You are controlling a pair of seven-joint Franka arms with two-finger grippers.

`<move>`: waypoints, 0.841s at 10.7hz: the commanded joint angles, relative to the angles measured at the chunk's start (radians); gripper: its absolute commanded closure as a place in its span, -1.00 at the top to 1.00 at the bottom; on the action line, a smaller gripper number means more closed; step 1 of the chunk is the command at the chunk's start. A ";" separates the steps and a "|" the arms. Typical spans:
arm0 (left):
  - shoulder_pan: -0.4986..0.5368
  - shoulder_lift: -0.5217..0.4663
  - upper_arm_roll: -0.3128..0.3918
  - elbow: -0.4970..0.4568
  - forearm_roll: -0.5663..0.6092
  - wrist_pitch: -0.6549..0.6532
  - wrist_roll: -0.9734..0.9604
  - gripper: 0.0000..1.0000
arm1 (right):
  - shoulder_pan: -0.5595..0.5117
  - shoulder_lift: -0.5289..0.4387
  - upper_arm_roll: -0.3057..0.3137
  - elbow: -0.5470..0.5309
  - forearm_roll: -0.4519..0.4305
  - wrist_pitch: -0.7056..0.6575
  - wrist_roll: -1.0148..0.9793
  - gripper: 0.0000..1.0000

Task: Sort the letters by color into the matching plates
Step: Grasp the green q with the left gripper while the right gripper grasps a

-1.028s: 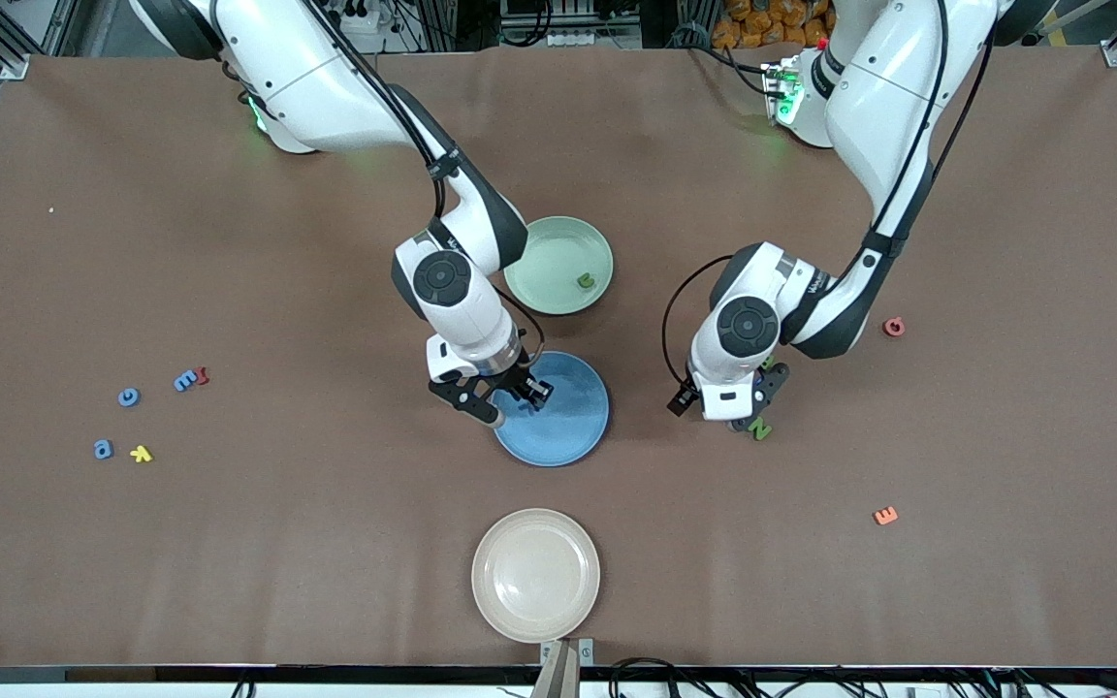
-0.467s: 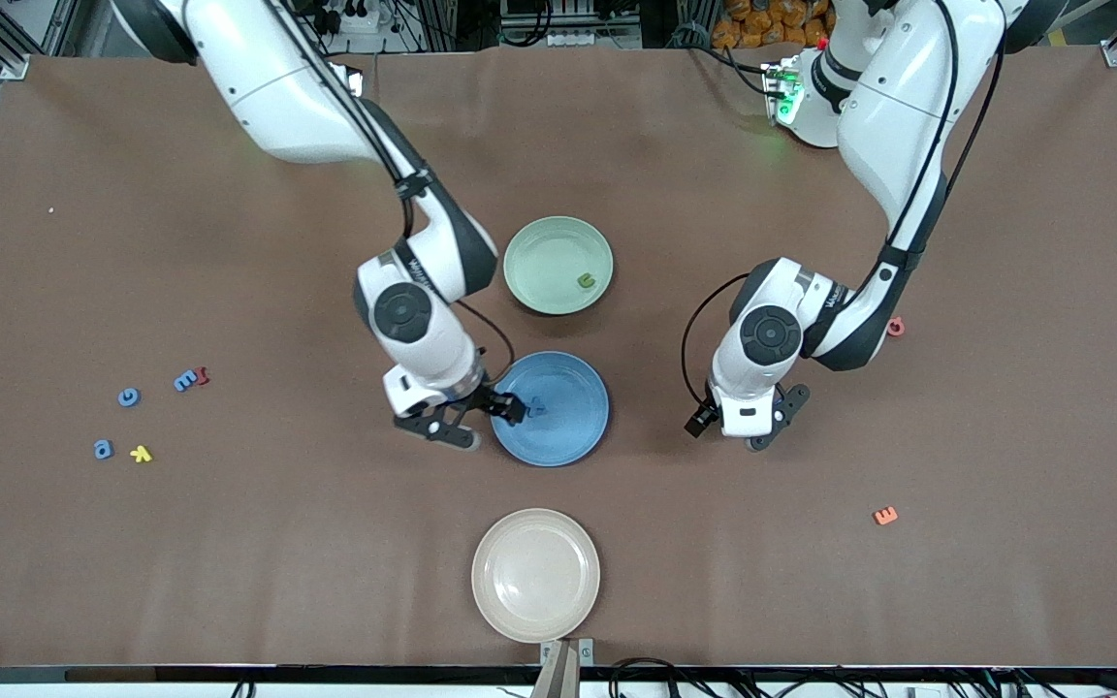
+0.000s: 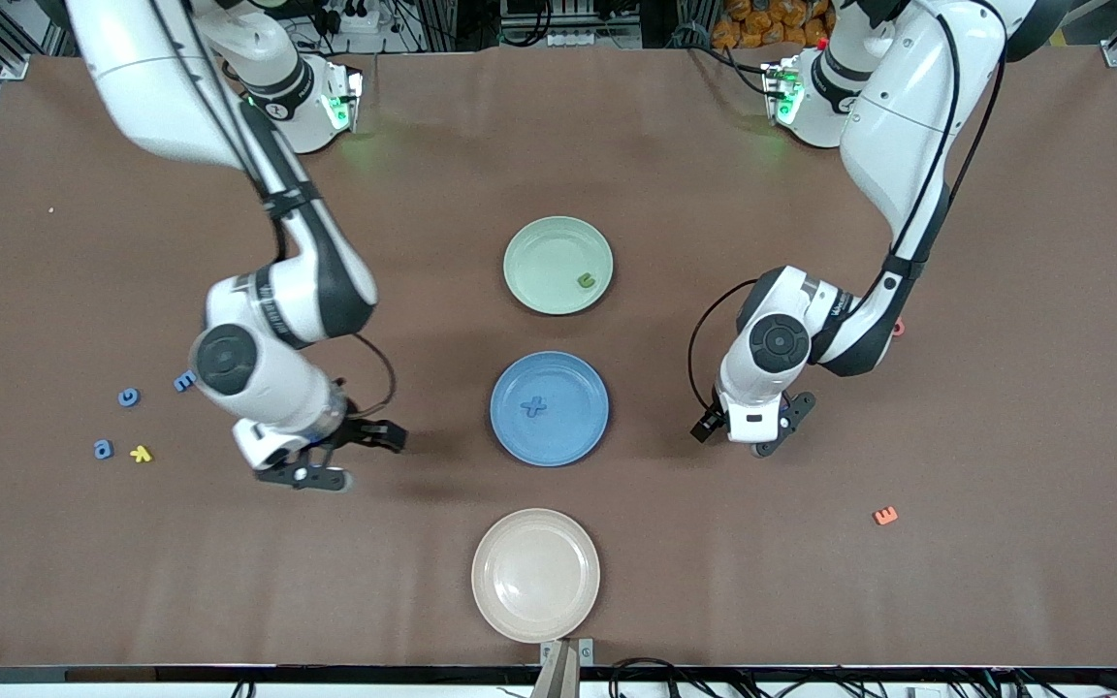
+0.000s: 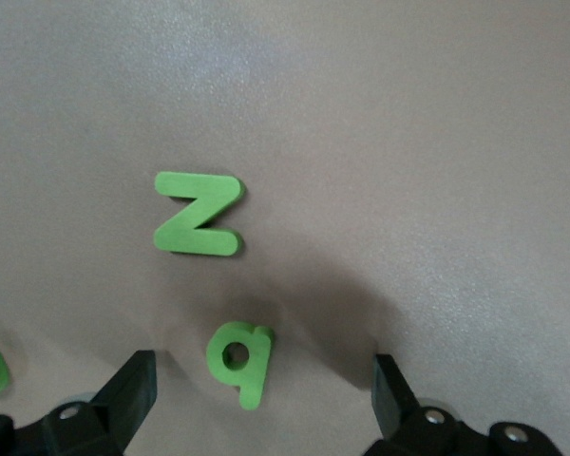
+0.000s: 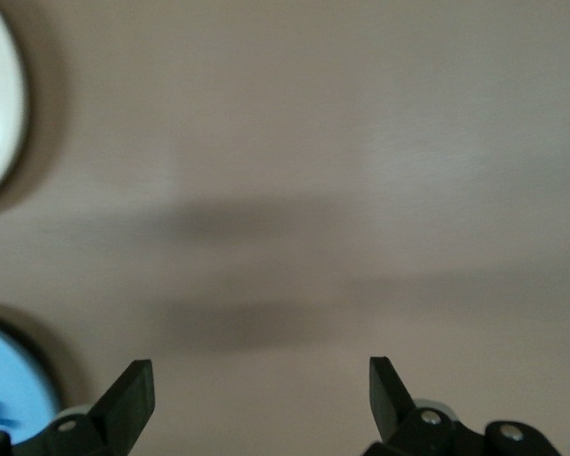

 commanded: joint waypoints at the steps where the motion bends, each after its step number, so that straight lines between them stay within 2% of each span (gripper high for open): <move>1: 0.003 0.004 -0.003 0.009 0.025 0.006 0.008 0.93 | -0.143 -0.058 0.019 -0.052 -0.011 -0.069 -0.228 1.00; 2: 0.003 0.004 -0.003 0.009 0.021 0.007 -0.006 -0.13 | -0.187 -0.069 0.016 -0.064 -0.011 -0.077 -0.298 1.00; 3: 0.003 0.004 -0.003 0.009 0.015 0.007 -0.009 -0.99 | -0.238 -0.086 0.014 -0.085 -0.011 -0.077 -0.372 1.00; 6: 0.003 0.004 -0.003 0.008 0.015 0.007 -0.009 -1.00 | -0.396 -0.136 0.015 -0.162 -0.011 -0.077 -0.619 1.00; 9: 0.003 0.000 -0.003 0.006 0.016 0.006 -0.009 -1.00 | -0.530 -0.147 0.014 -0.225 -0.023 -0.070 -0.816 1.00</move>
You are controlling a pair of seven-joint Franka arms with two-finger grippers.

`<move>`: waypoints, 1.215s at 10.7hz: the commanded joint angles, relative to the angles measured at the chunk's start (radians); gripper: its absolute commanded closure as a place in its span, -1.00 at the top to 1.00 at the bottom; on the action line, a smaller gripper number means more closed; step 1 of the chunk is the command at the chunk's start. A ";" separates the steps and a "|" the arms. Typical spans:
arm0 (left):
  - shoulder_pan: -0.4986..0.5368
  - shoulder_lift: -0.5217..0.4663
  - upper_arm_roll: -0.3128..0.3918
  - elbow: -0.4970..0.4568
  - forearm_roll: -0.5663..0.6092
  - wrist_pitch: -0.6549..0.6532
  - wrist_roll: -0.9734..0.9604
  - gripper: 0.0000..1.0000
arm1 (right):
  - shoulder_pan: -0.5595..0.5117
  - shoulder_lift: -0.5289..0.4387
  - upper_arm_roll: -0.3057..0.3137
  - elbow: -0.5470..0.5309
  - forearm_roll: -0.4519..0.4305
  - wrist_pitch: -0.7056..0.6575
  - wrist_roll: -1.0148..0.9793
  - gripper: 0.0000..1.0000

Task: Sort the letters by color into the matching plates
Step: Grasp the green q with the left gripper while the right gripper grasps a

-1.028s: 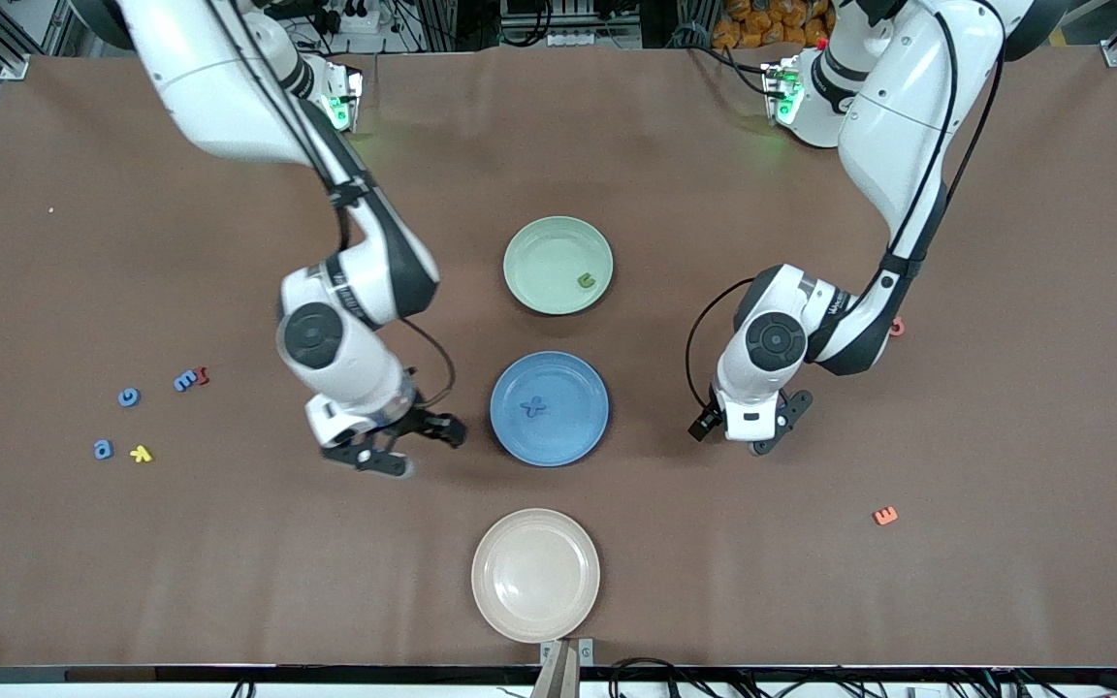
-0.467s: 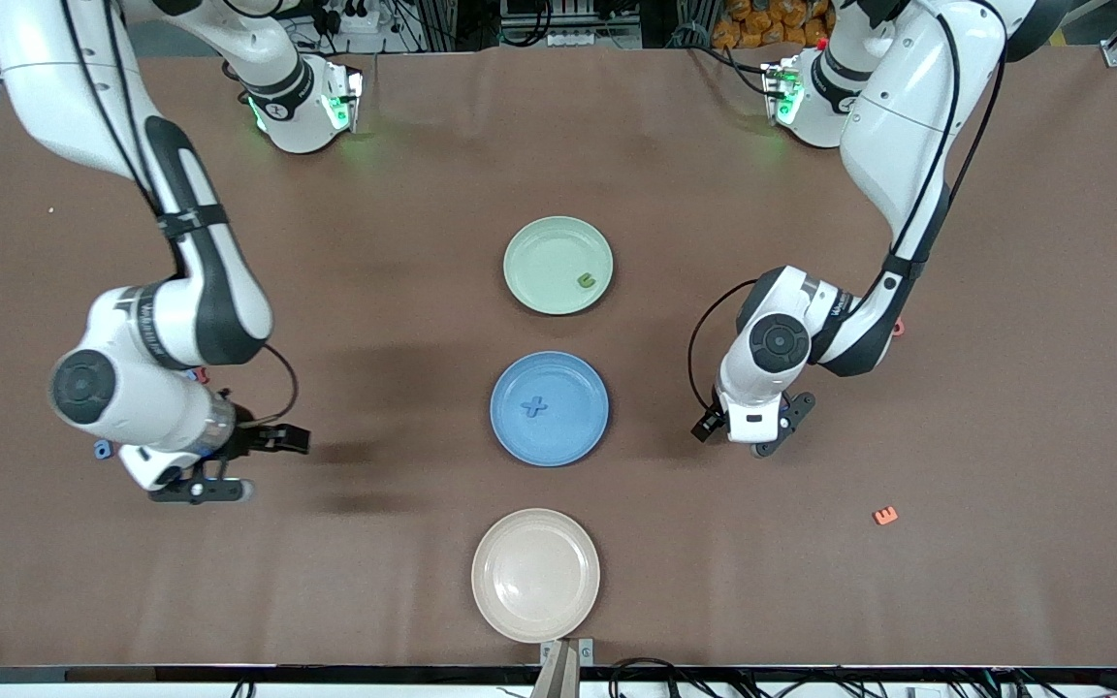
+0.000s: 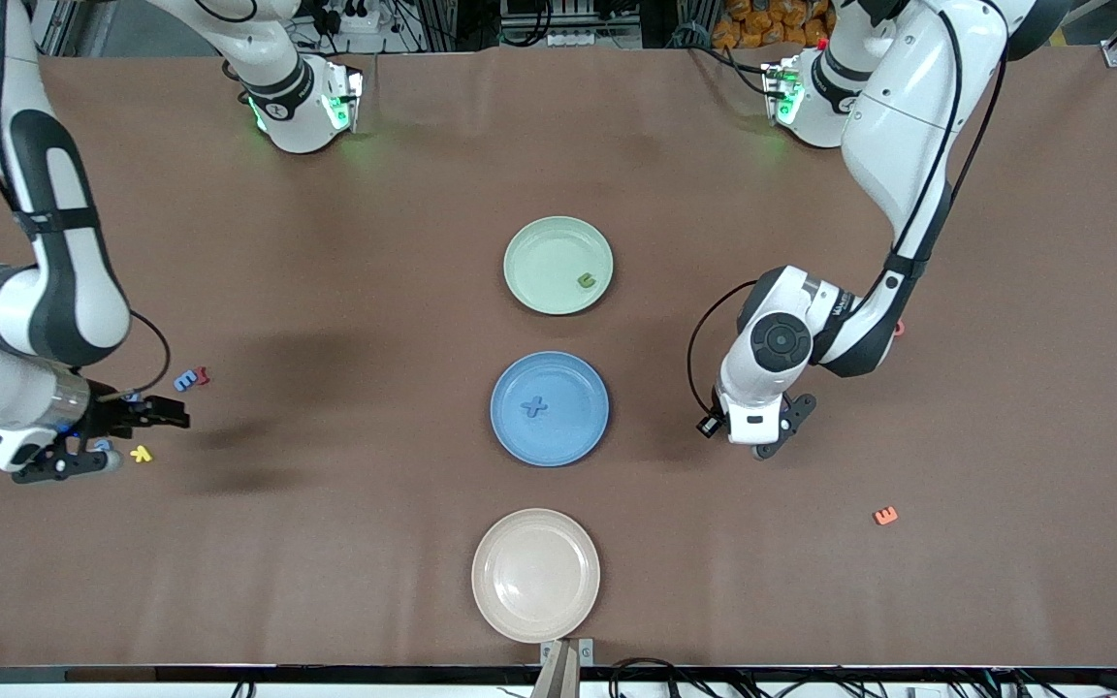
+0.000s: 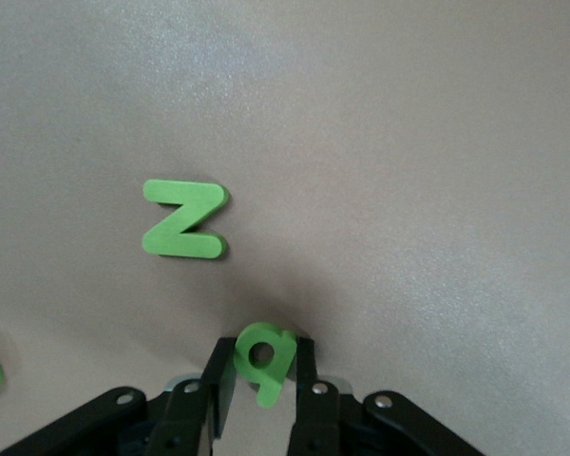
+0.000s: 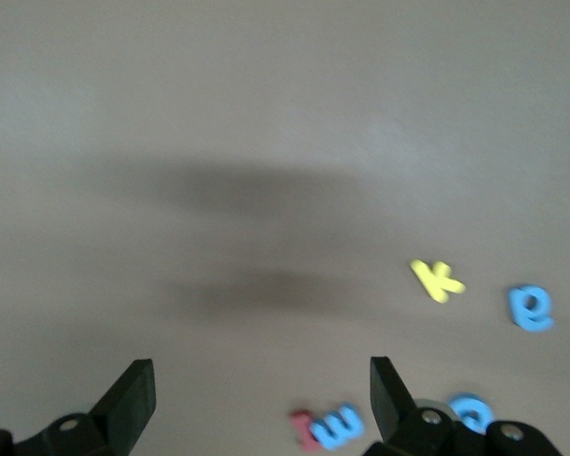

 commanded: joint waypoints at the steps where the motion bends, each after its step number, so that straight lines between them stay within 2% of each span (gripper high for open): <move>1: -0.002 -0.001 -0.003 -0.006 0.017 0.002 -0.014 -1.00 | -0.113 -0.050 0.019 -0.102 -0.034 0.017 -0.137 1.00; 3: -0.018 -0.018 -0.014 -0.014 0.014 -0.030 -0.040 -1.00 | -0.155 -0.051 0.019 -0.136 -0.072 0.055 -0.157 1.00; 6: -0.075 -0.073 -0.044 -0.009 0.010 -0.194 -0.139 -1.00 | -0.209 -0.036 0.021 -0.209 -0.138 0.202 -0.166 1.00; 9: -0.074 -0.096 -0.141 -0.004 0.010 -0.275 -0.213 -1.00 | -0.256 -0.002 0.022 -0.249 -0.140 0.305 -0.231 1.00; 13: -0.078 -0.102 -0.259 0.014 0.010 -0.288 -0.337 -1.00 | -0.259 0.050 0.024 -0.271 -0.138 0.402 -0.232 1.00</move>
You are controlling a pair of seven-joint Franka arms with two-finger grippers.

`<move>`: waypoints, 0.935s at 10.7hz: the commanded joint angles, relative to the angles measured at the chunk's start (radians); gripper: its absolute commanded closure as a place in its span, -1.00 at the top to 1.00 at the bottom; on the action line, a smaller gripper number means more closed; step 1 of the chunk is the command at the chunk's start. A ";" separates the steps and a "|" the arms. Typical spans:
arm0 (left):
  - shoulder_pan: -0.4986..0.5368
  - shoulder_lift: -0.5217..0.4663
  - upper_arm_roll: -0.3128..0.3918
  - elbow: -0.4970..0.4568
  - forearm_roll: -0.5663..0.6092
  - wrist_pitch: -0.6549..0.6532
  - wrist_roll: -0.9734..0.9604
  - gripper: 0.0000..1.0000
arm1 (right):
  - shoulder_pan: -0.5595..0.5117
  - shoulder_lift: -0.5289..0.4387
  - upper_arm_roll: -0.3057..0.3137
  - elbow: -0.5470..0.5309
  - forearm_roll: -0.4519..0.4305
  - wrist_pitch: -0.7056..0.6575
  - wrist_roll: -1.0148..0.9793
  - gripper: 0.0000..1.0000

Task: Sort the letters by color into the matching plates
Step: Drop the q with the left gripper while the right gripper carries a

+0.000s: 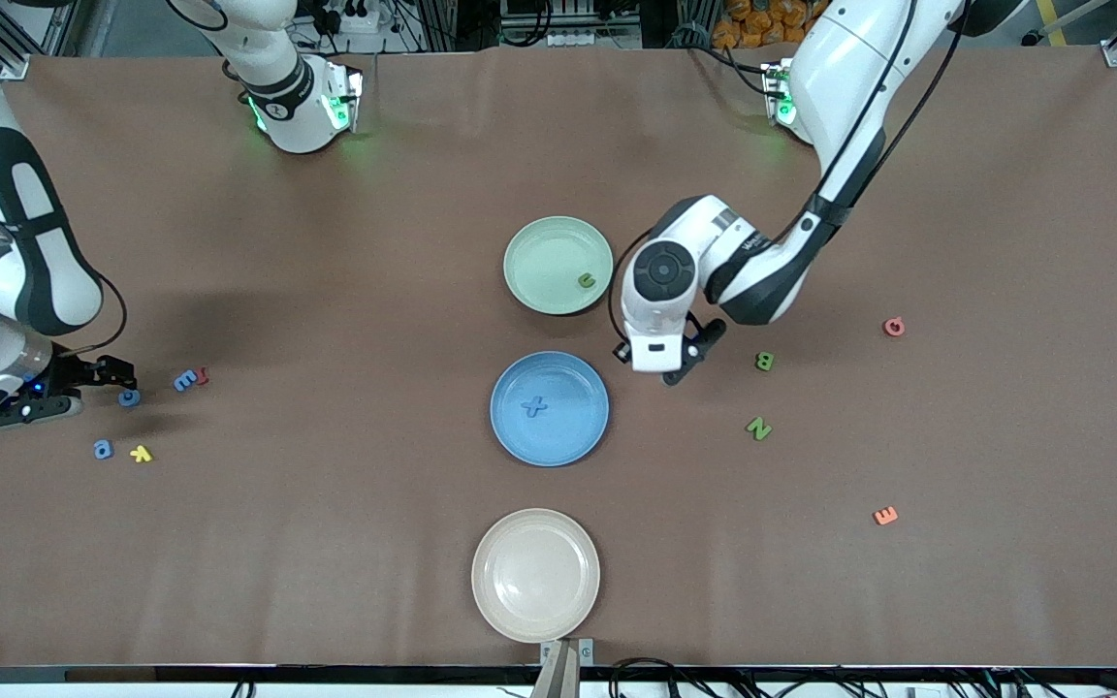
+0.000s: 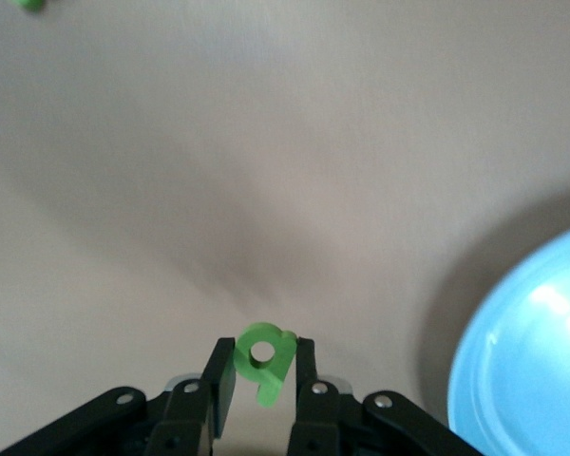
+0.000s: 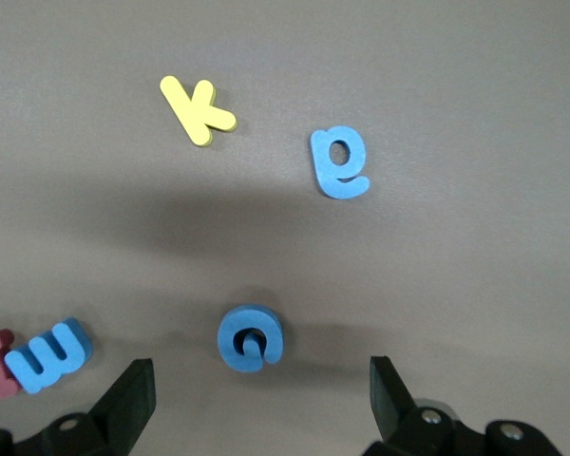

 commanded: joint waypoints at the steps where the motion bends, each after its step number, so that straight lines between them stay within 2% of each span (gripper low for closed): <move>1: -0.018 -0.011 -0.075 0.019 0.010 -0.022 -0.112 -1.00 | -0.020 0.031 0.020 -0.019 -0.012 0.075 -0.007 1.00; 4: -0.136 -0.006 -0.077 0.030 0.010 -0.022 -0.206 -1.00 | -0.020 0.045 0.020 -0.036 -0.012 0.122 -0.009 1.00; 5: -0.168 0.000 -0.077 0.032 0.010 -0.022 -0.220 -1.00 | -0.018 0.045 0.022 -0.036 -0.012 0.124 -0.009 0.84; 6: -0.191 0.006 -0.077 0.032 0.010 -0.022 -0.220 -1.00 | -0.018 0.045 0.022 -0.036 -0.013 0.122 -0.016 0.37; 7: -0.210 0.020 -0.077 0.033 0.013 -0.022 -0.216 -0.97 | -0.018 0.045 0.022 -0.036 -0.013 0.122 -0.048 0.09; 8: -0.222 0.026 -0.077 0.032 0.023 -0.022 -0.203 0.74 | -0.023 0.043 0.022 -0.036 -0.013 0.121 -0.056 -0.03; 9: -0.249 0.033 -0.071 0.029 0.025 -0.022 -0.205 1.00 | -0.026 0.043 0.022 -0.039 -0.013 0.122 -0.067 -0.17; 10: -0.247 0.034 -0.068 0.027 0.025 -0.022 -0.203 1.00 | -0.024 0.043 0.022 -0.042 -0.013 0.122 -0.069 -0.37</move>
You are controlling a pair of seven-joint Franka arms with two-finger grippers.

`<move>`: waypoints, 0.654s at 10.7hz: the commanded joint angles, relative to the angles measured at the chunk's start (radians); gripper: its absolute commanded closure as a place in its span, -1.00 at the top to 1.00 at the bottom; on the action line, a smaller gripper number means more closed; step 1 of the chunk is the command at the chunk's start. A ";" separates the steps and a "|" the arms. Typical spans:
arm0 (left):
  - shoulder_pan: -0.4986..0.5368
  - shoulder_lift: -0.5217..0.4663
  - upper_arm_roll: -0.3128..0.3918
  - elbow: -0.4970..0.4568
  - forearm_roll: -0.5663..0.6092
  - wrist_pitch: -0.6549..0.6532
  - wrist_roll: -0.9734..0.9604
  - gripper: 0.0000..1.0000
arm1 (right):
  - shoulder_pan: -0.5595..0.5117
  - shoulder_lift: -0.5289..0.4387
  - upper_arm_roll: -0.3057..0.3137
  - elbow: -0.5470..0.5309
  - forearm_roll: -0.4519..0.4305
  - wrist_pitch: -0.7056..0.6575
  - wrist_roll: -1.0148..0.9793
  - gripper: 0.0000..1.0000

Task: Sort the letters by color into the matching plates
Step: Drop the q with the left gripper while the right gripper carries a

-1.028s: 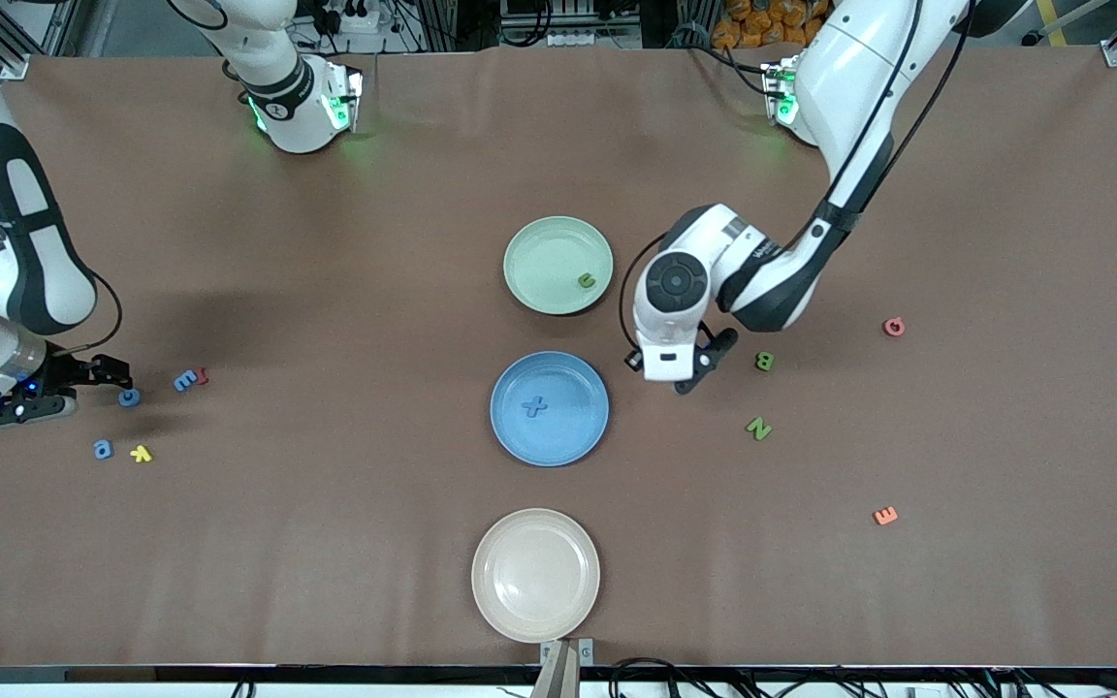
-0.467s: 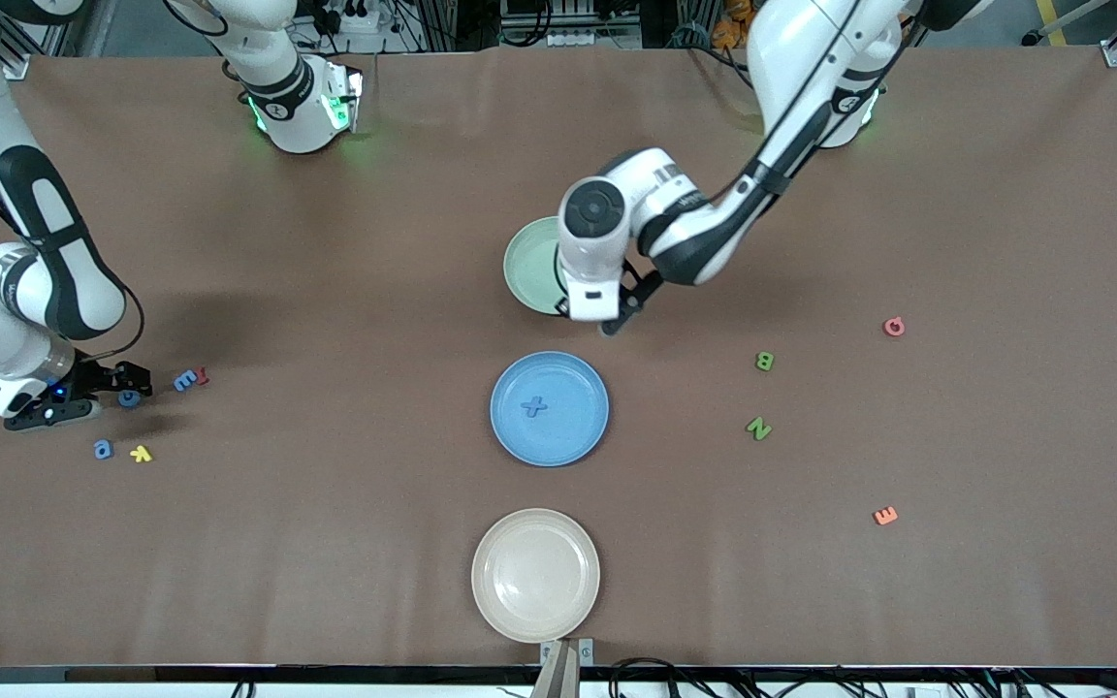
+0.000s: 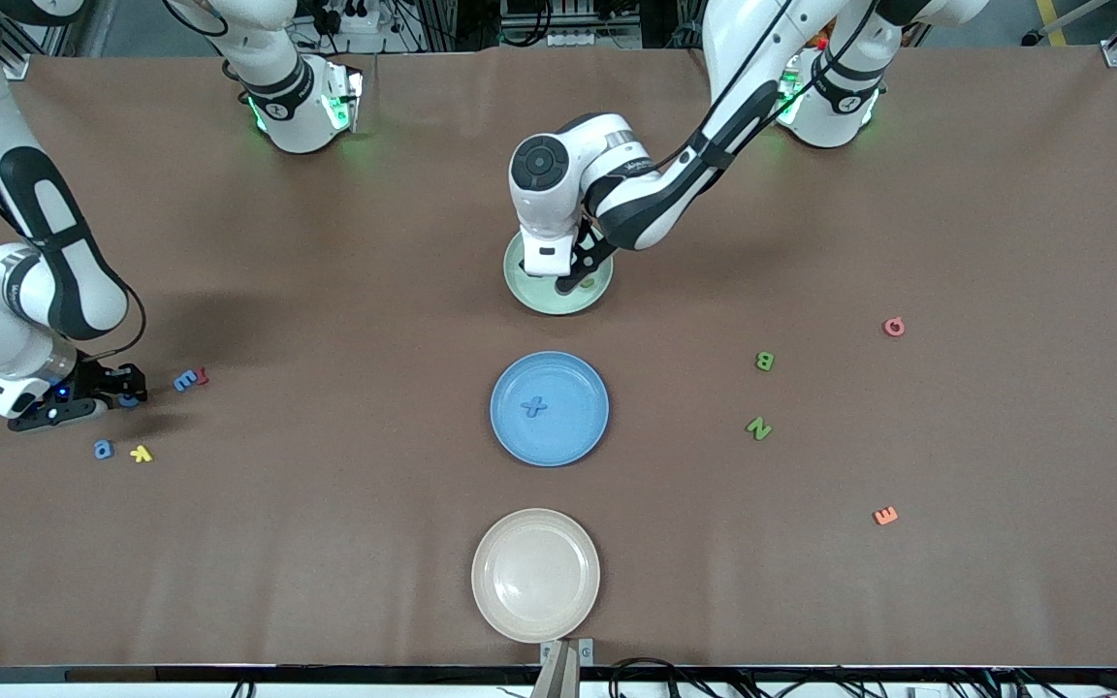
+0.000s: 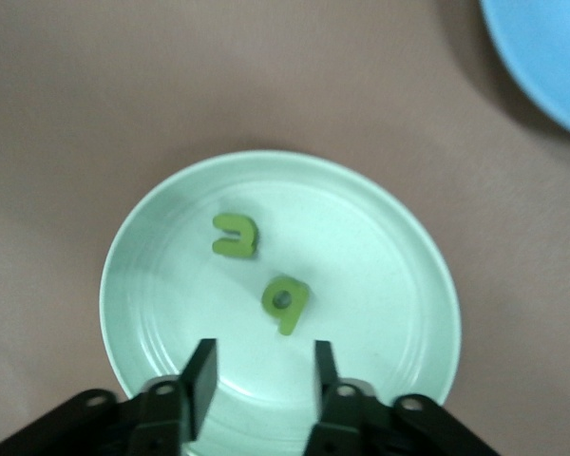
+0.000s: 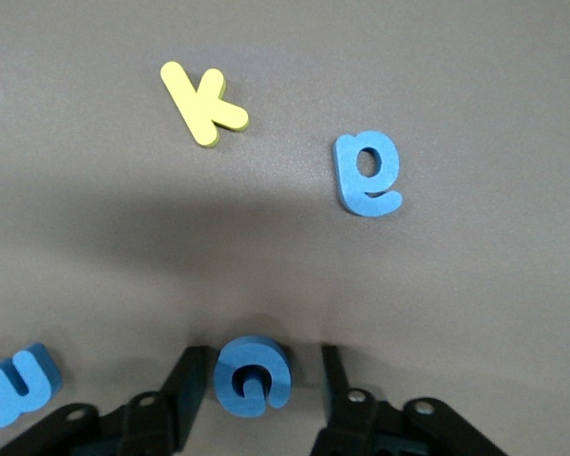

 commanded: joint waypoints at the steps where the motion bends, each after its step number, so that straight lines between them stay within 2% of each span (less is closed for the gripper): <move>1: -0.015 0.012 0.015 0.009 0.026 -0.015 0.001 1.00 | -0.023 -0.011 0.015 -0.020 -0.012 0.013 -0.027 -0.67; 2: 0.007 0.009 0.015 0.004 0.028 -0.028 0.018 1.00 | -0.023 -0.011 0.017 -0.018 -0.012 0.011 -0.025 -0.90; 3: 0.027 0.008 0.015 0.004 0.039 -0.064 0.077 1.00 | -0.023 -0.012 0.017 -0.017 -0.012 0.007 -0.025 -0.94; 5: 0.108 0.005 0.015 0.003 0.092 -0.106 0.214 1.00 | -0.034 -0.041 0.064 -0.009 -0.009 -0.013 -0.009 -0.94; 7: 0.197 -0.040 0.015 -0.040 0.108 -0.106 0.384 1.00 | -0.025 -0.072 0.078 0.026 -0.002 -0.114 0.046 -0.87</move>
